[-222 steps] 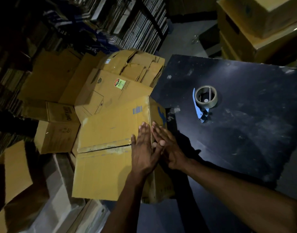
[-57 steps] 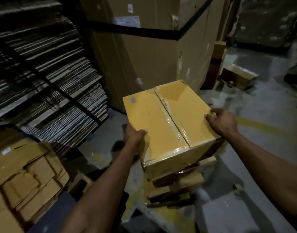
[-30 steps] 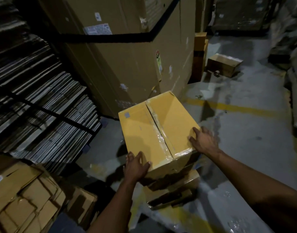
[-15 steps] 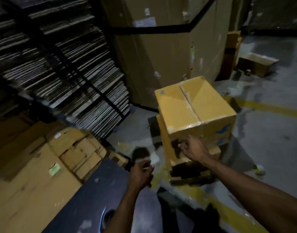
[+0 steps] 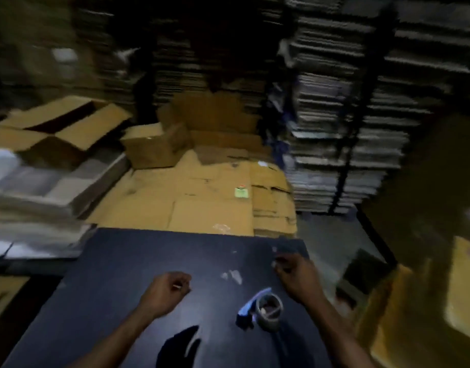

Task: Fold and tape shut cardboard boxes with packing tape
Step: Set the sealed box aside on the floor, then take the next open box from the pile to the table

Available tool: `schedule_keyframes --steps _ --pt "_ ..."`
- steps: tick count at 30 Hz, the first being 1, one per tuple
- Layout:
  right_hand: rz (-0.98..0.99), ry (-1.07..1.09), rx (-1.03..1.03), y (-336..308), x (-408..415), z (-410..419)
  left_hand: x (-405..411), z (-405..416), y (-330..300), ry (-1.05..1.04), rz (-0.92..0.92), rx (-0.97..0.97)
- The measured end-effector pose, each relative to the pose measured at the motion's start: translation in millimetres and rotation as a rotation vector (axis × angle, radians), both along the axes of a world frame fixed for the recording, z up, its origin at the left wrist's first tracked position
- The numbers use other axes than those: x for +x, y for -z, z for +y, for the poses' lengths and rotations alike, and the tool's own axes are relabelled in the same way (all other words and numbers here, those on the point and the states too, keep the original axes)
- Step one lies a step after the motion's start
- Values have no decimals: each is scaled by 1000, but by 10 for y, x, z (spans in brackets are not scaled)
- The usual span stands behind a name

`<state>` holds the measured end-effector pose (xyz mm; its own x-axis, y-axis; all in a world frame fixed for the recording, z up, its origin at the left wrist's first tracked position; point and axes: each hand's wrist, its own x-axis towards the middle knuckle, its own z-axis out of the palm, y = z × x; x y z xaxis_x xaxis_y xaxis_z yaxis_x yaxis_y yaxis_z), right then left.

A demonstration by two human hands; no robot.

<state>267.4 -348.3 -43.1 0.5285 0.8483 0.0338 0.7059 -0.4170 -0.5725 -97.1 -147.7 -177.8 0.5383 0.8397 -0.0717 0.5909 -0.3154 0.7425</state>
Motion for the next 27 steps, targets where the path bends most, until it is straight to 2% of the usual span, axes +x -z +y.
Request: schedule_keyframes --steps 6,11,15,21,27 --pt "28 -347 76 -412 -574 1585 -894 199 -1183 -383 28 116" --pt "33 -520 89 -604 -1238 2479 -1509 570 -1505 -505 28 106" --pt "-70 -629 64 -697 -1836 3077 -1904 1125 -1524 -494 12 101" --pt "-237 -665 35 -770 -2725 4344 -2580 2883 -1235 -497 -89 100" --pt "-393 -691 58 -653 -3773 6207 -3421 5123 -596 -445 60 234"
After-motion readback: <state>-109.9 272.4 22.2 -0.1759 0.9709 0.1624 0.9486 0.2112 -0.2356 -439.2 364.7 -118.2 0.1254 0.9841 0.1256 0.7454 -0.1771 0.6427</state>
